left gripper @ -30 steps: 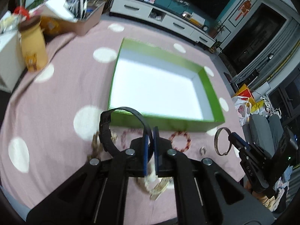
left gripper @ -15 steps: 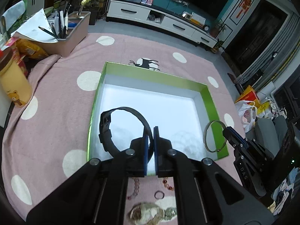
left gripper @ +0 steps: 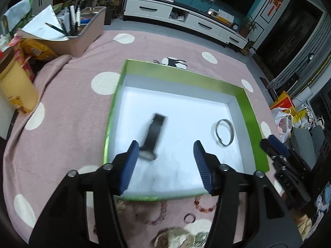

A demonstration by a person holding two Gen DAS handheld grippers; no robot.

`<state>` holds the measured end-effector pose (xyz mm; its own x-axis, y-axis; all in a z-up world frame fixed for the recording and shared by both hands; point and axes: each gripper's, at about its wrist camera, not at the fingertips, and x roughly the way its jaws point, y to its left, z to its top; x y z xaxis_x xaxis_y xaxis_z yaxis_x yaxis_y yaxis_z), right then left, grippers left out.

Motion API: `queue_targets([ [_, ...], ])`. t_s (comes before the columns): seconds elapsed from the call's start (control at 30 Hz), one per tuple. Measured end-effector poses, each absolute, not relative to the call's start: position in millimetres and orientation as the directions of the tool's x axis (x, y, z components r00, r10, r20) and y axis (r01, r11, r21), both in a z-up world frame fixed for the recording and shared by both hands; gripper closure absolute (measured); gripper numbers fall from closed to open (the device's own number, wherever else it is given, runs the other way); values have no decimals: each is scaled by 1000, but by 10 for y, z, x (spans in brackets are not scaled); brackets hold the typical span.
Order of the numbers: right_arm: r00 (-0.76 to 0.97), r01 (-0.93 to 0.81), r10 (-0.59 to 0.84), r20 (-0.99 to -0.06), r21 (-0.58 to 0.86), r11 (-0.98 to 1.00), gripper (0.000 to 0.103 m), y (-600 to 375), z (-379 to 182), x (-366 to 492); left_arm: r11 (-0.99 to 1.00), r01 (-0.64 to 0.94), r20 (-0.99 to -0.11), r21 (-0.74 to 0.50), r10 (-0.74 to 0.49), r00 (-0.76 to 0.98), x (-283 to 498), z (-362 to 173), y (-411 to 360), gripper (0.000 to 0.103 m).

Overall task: Organize jewelry
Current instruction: 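Lift both open grippers out of the green box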

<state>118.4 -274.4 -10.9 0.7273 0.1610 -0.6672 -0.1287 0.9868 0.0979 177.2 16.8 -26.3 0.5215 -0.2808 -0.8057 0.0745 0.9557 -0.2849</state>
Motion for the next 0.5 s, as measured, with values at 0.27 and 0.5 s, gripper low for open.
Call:
queue_targets([
  [0.27, 707, -145, 214, -674, 157, 977, 58, -2898, -109, 733, 955, 69, -802, -287, -279, 528, 1266, -282, 399, 37],
  [0.5, 675, -167, 256, -692, 194, 967, 58, -2872, -172, 416, 937, 59, -789, -346, -324, 522, 823, -278, 549, 37],
])
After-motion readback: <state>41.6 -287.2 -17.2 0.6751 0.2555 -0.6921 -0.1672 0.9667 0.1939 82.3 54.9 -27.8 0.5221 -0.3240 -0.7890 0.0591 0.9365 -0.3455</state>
